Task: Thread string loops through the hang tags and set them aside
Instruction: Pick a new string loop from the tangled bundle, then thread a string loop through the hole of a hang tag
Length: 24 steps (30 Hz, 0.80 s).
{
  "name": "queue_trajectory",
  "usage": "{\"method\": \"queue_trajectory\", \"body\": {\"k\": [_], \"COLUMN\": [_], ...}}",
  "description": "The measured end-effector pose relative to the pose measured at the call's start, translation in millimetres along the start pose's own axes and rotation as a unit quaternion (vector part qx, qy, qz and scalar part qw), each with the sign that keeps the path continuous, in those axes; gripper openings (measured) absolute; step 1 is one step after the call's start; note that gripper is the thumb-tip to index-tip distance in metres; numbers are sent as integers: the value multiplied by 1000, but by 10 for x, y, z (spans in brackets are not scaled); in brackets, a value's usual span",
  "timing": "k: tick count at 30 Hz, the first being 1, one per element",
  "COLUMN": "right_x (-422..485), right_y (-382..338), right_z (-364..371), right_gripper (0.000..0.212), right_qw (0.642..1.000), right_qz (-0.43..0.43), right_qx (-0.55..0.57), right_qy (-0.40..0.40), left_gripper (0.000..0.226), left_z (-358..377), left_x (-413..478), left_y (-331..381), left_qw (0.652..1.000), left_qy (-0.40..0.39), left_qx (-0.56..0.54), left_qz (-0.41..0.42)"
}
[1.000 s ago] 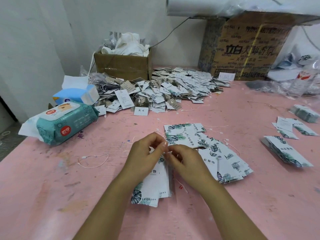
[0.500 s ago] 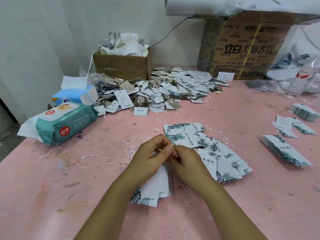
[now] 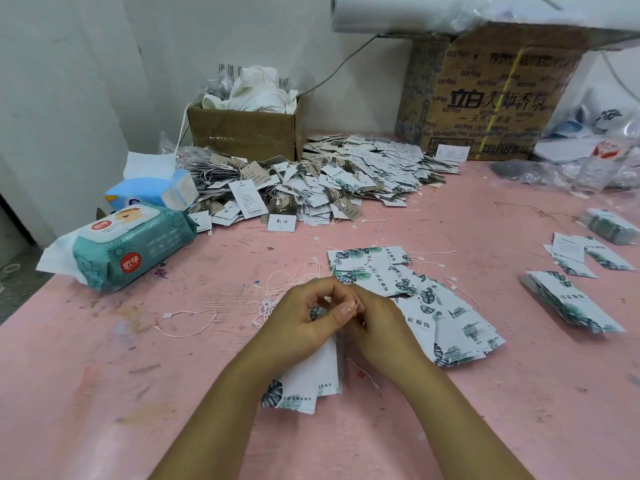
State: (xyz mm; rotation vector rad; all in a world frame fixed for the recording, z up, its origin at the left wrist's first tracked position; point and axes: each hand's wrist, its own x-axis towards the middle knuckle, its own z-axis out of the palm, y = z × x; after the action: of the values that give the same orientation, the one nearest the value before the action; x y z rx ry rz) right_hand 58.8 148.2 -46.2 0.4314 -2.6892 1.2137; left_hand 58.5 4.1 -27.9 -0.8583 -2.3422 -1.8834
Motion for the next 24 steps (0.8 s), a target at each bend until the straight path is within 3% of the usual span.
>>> {"method": "queue_trajectory", "body": {"k": [6,9,14,24], "right_x": [-8,4,14,9], "right_y": [17,14,21,-32], "right_z": [13,22,19,-24], "right_gripper": [19,12,3,14], "right_qw": [1000,999,999,996], "right_qz": [5,12,14,8], "right_qx": [-15,-41,-47,58], "right_qy": [0,-17,2,70], "left_gripper": [8,8,16,19], "left_z": [1,2,-13,-118], "left_x": [-1,4,30,75], "left_y": [11,12,-34,-140], "left_qw": [1000,999,991,957], "left_qy": [17,40,127,275], "left_qx": [-5,-6,-20,-1], "left_qz": [1,-2,-24,-89]}}
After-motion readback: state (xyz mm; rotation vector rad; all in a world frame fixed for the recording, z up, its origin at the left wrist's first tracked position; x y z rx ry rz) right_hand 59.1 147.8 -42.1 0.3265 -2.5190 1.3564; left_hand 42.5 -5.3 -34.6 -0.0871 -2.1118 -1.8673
